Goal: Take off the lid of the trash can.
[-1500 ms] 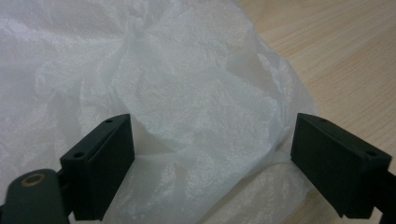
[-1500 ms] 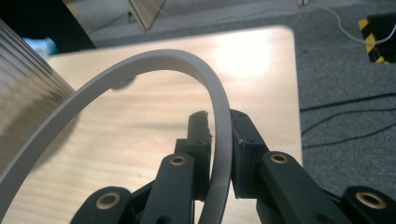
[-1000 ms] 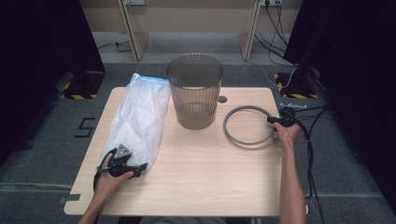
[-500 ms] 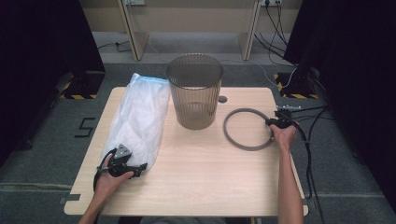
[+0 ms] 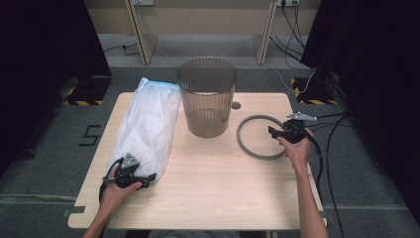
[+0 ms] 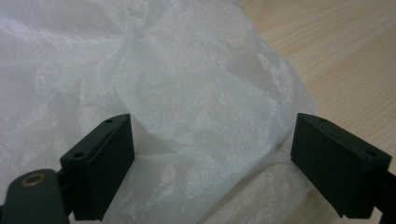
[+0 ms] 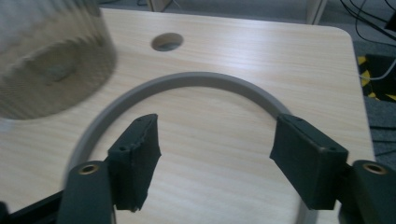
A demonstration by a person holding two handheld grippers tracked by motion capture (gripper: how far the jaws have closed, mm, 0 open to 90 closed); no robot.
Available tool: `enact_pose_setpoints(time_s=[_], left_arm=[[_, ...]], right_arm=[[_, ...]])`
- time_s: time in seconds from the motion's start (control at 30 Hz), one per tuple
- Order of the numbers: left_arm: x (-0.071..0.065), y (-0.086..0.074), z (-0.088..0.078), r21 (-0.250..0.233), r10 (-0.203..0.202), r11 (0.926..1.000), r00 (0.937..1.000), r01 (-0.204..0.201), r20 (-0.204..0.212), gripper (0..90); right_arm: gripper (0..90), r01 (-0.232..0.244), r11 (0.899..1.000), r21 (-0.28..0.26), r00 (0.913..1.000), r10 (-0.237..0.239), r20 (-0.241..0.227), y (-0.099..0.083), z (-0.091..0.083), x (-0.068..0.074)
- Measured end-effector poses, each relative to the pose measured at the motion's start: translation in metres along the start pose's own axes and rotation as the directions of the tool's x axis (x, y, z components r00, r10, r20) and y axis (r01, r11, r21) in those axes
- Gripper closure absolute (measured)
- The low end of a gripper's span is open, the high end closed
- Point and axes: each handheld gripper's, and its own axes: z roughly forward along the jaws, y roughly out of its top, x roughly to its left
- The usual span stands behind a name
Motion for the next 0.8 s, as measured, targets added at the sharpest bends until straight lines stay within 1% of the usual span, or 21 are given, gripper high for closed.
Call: enact_pose_setpoints(time_s=[0.07, 0.13, 0.23, 0.3, 0.33, 0.37, 0.43, 0.5, 0.57, 0.73, 0.8], left_arm=[[0.000, 0.000, 0.000, 0.000, 0.000, 1.0000, 1.0000, 0.000, 0.000, 12.3], [0.000, 0.000, 0.000, 0.000, 0.000, 1.0000, 1.0000, 0.000, 0.000, 12.3], [0.000, 0.000, 0.000, 0.000, 0.000, 1.0000, 1.0000, 0.000, 0.000, 12.3], [0.000, 0.000, 0.000, 0.000, 0.000, 1.0000, 1.0000, 0.000, 0.000, 12.3], [0.000, 0.000, 0.000, 0.000, 0.000, 1.0000, 1.0000, 0.000, 0.000, 12.3], [0.000, 0.000, 0.000, 0.000, 0.000, 1.0000, 1.0000, 0.000, 0.000, 12.3], [0.000, 0.000, 0.000, 0.000, 0.000, 1.0000, 1.0000, 0.000, 0.000, 12.2], [0.000, 0.000, 0.000, 0.000, 0.000, 1.0000, 1.0000, 0.000, 0.000, 12.2], [0.000, 0.000, 0.000, 0.000, 0.000, 1.0000, 1.0000, 0.000, 0.000, 12.2], [0.000, 0.000, 0.000, 0.000, 0.000, 1.0000, 1.0000, 0.000, 0.000, 12.3], [0.000, 0.000, 0.000, 0.000, 0.000, 1.0000, 1.0000, 0.000, 0.000, 12.2]], right_arm=[[27.9, 0.010, 1.000, 0.002, 0.9998, -0.010, -0.017, -0.005, -0.004, 0.008], [25.8, 0.023, 1.000, 0.016, 0.9993, -0.023, -0.030, -0.011, -0.006, 0.016], [25.6, 0.046, 0.999, 0.011, 0.9982, -0.046, -0.040, -0.019, -0.012, 0.026], [24.9, 0.061, 0.998, 0.018, 0.9968, -0.060, -0.052, -0.025, -0.015, 0.032], [24.8, 0.069, 0.997, 0.017, 0.9958, -0.068, -0.061, -0.030, -0.019, 0.039], [24.8, 0.069, 0.997, 0.017, 0.9958, -0.068, -0.061, -0.030, -0.019, 0.039], [24.8, 0.100, 0.995, 0.020, 0.9933, -0.099, -0.060, -0.036, -0.022, 0.047], [24.7, 0.111, 0.994, 0.022, 0.9915, -0.109, -0.071, -0.041, -0.025, 0.054], [24.7, 0.133, 0.990, 0.040, 0.9877, -0.129, -0.088, -0.046, -0.027, 0.061], [24.3, 0.138, 0.989, 0.056, 0.9863, -0.132, -0.099, -0.059, -0.031, 0.067], [24.3, 0.156, 0.985, 0.073, 0.9845, -0.150, -0.091, -0.066, -0.032, 0.070]])
